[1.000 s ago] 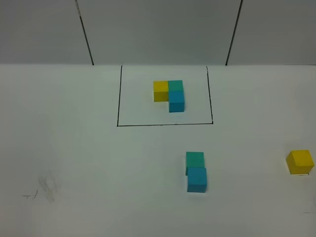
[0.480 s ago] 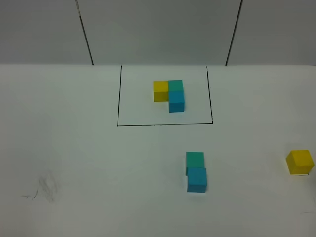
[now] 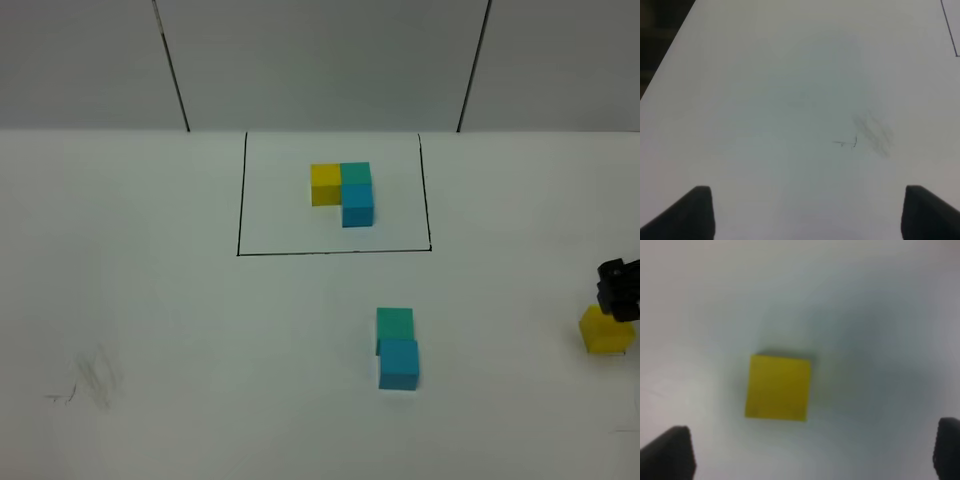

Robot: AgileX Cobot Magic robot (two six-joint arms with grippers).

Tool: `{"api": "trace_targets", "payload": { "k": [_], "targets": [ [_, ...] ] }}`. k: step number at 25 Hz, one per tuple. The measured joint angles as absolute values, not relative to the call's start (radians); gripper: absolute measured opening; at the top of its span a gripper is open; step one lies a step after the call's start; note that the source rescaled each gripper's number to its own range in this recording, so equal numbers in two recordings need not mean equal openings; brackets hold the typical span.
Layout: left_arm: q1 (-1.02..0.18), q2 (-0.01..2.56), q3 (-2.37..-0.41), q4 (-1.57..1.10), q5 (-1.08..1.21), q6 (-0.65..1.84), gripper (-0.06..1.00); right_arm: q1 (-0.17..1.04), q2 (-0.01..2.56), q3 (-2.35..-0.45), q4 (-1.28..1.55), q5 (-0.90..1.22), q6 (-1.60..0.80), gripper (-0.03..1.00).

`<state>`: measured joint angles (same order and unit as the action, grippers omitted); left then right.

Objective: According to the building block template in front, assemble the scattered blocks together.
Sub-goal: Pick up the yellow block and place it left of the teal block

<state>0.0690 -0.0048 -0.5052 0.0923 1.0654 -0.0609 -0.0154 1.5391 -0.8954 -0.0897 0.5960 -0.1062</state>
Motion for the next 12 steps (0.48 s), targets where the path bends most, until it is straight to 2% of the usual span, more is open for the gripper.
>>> {"api": "trace_targets", "payload": {
  "k": [12],
  "targets": [
    [0.069,-0.005,-0.505,0.092,1.066,-0.061,0.8,-0.015,1.722,-0.895,-0.046,0.463,-0.091,0.94]
  ]
}}
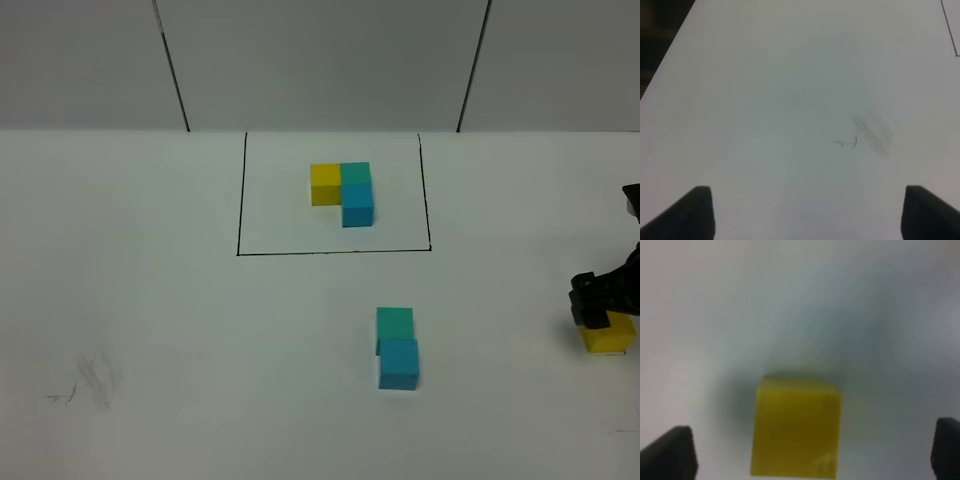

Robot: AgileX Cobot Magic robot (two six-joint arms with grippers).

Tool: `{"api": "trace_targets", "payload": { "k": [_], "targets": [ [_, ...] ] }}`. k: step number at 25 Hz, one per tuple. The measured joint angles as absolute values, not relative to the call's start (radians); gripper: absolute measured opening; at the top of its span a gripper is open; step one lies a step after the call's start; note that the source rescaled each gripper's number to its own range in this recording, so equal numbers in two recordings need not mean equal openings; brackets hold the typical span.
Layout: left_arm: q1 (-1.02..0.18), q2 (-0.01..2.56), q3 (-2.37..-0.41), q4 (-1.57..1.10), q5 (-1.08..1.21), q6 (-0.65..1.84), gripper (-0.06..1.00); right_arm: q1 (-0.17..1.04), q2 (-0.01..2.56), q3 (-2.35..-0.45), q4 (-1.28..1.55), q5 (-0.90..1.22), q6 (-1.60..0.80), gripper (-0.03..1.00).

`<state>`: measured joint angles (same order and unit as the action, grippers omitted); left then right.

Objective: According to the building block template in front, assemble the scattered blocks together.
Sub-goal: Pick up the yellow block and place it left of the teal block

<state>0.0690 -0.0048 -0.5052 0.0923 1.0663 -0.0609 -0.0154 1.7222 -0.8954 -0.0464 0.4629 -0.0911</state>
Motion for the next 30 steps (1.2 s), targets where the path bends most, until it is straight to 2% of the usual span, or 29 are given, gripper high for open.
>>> {"api": "trace_targets", "payload": {
  "k": [9,13,17,20,25,30],
  "targets": [
    [0.069,-0.005,-0.505,0.092,1.066,-0.061,0.8,-0.015,1.804,-0.895,-0.04,0.421,-0.092,0.88],
    [0.069,-0.005,-0.505,0.092,1.066,-0.061,0.8,-0.015,1.82,-0.895,-0.034,0.41,-0.092,0.79],
    [0.069,-0.005,-0.505,0.092,1.066,-0.061,0.8,-0.015,1.821,-0.895,-0.018,0.401,-0.092,0.59],
    [0.069,-0.005,-0.505,0.092,1.066,-0.061,0.8,-0.015,1.83,-0.895,-0.015,0.401,-0.092,0.4],
    [0.069,-0.005,-0.505,0.091,1.066,-0.061,0.8,-0.015,1.862,-0.895,-0.006,0.401,-0.092,0.02],
    [0.069,-0.005,-0.505,0.091,1.066,-0.061,0.8,-0.013,1.863,-0.895,0.0,0.4,-0.096,0.0]
  ]
}}
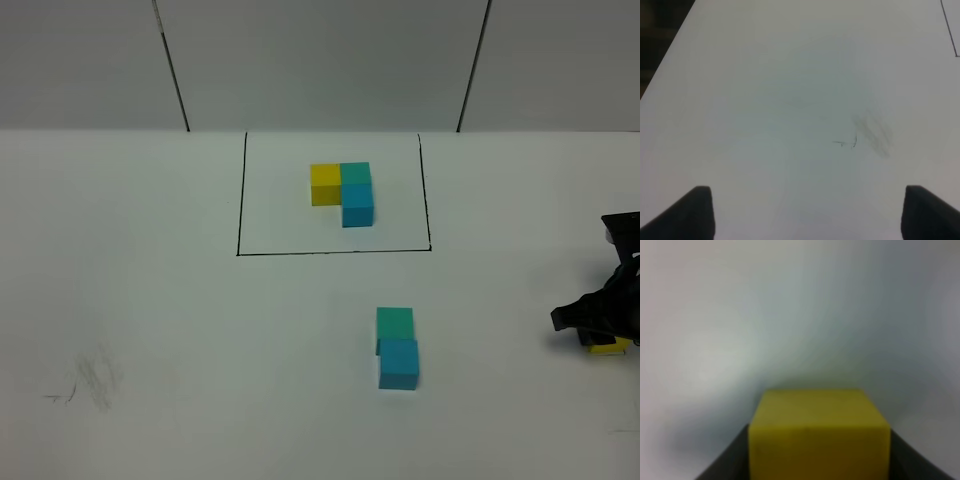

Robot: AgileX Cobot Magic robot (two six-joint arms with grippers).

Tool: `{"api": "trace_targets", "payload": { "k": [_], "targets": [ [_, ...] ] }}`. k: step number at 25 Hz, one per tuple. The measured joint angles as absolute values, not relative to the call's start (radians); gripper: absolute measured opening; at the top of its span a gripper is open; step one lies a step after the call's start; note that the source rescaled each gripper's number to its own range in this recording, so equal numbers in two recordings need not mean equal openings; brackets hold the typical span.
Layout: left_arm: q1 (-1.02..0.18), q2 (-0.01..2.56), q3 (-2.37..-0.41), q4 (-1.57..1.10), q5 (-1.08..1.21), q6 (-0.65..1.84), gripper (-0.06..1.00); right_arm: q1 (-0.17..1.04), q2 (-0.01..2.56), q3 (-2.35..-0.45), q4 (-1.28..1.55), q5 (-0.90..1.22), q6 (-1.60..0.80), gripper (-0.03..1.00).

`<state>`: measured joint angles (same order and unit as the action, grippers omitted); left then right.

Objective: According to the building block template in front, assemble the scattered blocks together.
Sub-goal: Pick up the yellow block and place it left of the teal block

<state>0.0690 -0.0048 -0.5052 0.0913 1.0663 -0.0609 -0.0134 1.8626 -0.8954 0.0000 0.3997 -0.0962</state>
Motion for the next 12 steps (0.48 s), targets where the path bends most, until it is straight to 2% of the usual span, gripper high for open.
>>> {"api": "trace_targets", "payload": {
  "k": [6,12],
  "targets": [
    [0.069,-0.005,-0.505,0.091,1.066,-0.062,0.8,0.046,1.816,-0.899,-0.009,0.409,-0.168,0.0],
    [0.069,-0.005,-0.505,0.091,1.066,-0.062,0.8,0.201,1.72,-1.027,-0.015,0.558,-0.374,0.0]
  ]
}}
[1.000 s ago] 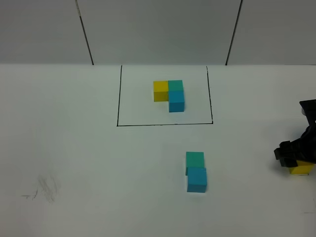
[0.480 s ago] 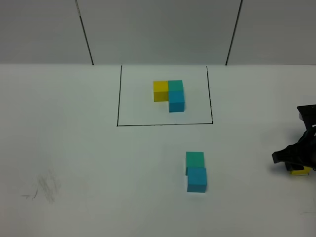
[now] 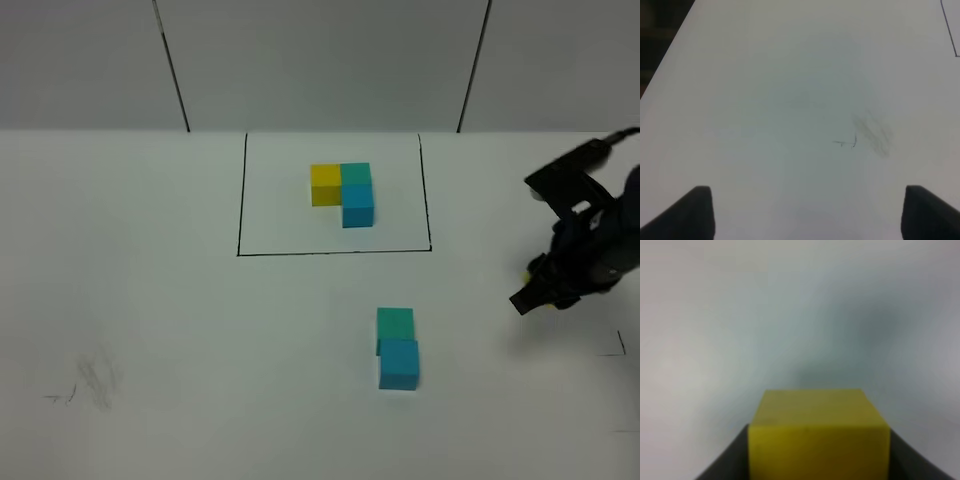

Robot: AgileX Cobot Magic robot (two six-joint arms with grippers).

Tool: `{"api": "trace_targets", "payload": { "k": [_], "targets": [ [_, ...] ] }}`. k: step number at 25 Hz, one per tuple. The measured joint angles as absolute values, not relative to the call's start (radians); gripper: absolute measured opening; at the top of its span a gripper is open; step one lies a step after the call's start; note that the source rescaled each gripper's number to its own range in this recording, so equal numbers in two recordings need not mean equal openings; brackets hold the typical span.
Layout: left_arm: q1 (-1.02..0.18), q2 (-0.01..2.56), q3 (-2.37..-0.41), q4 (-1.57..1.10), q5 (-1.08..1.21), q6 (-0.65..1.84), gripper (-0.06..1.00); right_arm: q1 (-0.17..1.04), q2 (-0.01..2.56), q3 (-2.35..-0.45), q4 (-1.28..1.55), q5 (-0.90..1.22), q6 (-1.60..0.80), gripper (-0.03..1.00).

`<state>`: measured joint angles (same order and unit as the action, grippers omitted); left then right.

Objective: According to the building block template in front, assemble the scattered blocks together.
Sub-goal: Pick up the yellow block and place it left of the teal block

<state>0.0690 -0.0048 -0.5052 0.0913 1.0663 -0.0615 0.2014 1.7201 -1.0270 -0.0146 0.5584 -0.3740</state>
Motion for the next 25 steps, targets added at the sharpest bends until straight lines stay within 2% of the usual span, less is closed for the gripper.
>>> {"api": "trace_targets", "payload": {
  "k": [6,12,18,25],
  "targets": [
    [0.069,-0.005,-0.505,0.091,1.066,-0.062,0.8,0.422,1.726,-1.255,-0.015,0.818,-0.676,0.0],
    [0.069,-0.005,-0.505,0.091,1.066,-0.062,0.8,0.591,1.814,-1.438,-0.015,0.897,-0.793,0.0],
    [0.069,-0.005,-0.505,0.091,1.066,-0.062,0.8,0.666,1.948,-1.552,-0.017,0.944,-0.805,0.0],
    [0.069,-0.005,-0.505,0.091,1.066,-0.062,0.8,0.723,2.046,-1.611,-0.013,0.965,-0.935,0.0]
  ]
}}
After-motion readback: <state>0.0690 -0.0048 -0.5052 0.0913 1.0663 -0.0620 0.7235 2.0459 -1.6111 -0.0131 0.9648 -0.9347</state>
